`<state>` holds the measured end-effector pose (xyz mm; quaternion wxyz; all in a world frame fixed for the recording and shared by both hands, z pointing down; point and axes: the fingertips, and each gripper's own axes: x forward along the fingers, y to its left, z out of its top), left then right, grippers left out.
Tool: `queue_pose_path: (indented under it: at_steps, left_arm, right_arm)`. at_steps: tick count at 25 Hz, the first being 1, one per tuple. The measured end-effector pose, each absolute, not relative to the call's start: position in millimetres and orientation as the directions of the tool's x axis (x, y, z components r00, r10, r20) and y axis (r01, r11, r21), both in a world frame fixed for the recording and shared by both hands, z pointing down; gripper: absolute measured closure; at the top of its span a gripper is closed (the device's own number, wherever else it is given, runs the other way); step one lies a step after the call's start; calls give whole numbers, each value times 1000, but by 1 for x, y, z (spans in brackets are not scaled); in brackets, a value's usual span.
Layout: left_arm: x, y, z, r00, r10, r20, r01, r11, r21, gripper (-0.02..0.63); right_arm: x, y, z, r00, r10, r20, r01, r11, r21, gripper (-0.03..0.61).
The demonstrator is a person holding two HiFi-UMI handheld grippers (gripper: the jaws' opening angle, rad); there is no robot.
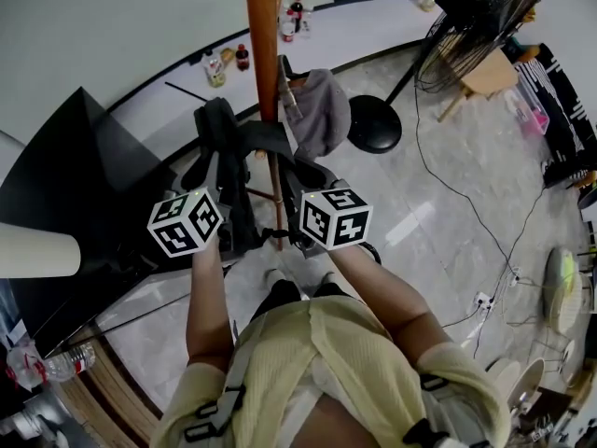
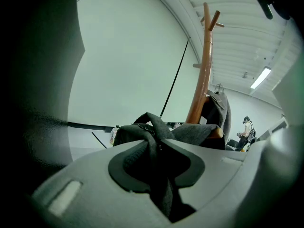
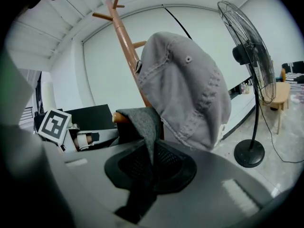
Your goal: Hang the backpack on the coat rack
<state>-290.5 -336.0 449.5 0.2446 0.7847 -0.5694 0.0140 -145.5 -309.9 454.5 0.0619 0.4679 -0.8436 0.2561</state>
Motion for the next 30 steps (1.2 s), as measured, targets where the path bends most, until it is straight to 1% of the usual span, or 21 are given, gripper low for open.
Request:
queue_pose_path:
  at_steps: [12, 30]
  left_arm:
    - [-287, -337, 468, 364, -876, 318, -887, -222, 406, 534]
    - [-279, -321, 494, 365, -866, 341, -866, -181, 465, 528]
  right_arm:
    - [-152, -313, 463, -562, -753, 343, -822, 462, -333, 534]
    - [-157, -308, 457, -587, -753, 298, -807, 513, -293, 503]
